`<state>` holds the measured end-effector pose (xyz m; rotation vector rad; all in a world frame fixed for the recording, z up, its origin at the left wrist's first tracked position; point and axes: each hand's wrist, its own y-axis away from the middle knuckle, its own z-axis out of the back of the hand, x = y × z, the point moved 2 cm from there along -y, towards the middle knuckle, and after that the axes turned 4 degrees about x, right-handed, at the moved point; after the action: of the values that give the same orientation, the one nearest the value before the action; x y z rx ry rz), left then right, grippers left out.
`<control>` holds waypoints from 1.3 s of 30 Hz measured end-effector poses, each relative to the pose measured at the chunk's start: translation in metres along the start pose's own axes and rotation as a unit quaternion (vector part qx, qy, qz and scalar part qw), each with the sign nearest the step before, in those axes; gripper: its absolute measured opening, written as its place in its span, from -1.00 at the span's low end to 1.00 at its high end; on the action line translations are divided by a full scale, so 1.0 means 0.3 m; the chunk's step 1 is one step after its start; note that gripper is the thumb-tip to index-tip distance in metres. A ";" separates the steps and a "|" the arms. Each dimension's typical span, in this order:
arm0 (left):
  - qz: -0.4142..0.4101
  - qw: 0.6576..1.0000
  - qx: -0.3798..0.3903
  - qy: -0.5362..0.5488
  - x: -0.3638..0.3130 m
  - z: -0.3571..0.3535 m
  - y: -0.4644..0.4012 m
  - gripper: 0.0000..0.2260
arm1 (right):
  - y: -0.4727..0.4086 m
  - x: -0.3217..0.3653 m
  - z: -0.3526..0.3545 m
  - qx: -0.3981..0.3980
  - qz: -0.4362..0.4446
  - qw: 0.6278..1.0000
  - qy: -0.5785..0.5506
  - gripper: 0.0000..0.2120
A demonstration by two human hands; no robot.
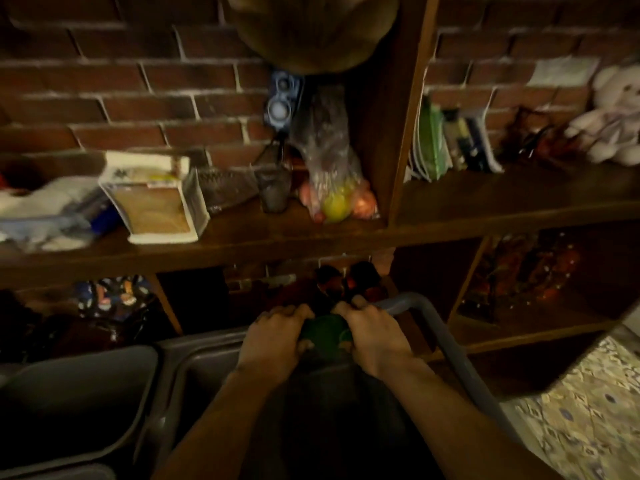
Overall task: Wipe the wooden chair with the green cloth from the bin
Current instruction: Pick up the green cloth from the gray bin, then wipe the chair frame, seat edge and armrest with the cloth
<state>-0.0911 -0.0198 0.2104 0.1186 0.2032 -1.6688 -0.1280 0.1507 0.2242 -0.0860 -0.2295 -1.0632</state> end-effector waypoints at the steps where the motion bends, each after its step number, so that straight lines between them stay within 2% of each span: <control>1: -0.002 1.000 -0.018 -0.009 -0.004 0.051 -0.009 -0.66 | -0.001 0.014 0.051 -0.015 0.001 1.000 0.004 -0.51; 5: -0.020 0.996 -0.075 -0.033 -0.023 0.227 -0.039 -0.61 | -0.006 0.058 0.222 -0.068 0.003 0.997 0.028 -0.48; 11: -0.063 0.985 -0.156 -0.042 -0.056 0.469 -0.049 -0.64 | 0.007 0.118 0.449 -0.131 0.017 0.990 0.050 -0.41; 17: -0.087 0.975 -0.197 -0.059 -0.106 0.633 -0.057 -0.65 | 0.048 0.158 0.601 -0.189 0.008 0.980 0.068 -0.46; 24: -0.158 0.960 -0.227 -0.040 -0.234 0.719 -0.098 -0.65 | 0.165 0.110 0.728 -0.227 -0.048 0.967 0.102 -0.47; 31: -0.277 0.933 -0.228 -0.010 -0.540 0.678 -0.149 -0.64 | 0.408 -0.081 0.789 -0.243 -0.163 0.947 0.134 -0.46; 39: -0.412 0.889 -0.197 0.034 -1.074 0.552 -0.097 -0.67 | 0.861 -0.374 0.797 -0.263 -0.309 0.903 0.143 -0.44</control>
<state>-0.0780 0.2633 0.4377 -0.2553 0.7174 -2.4264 0.0109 0.4151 0.4416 -0.3578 0.3315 -1.7368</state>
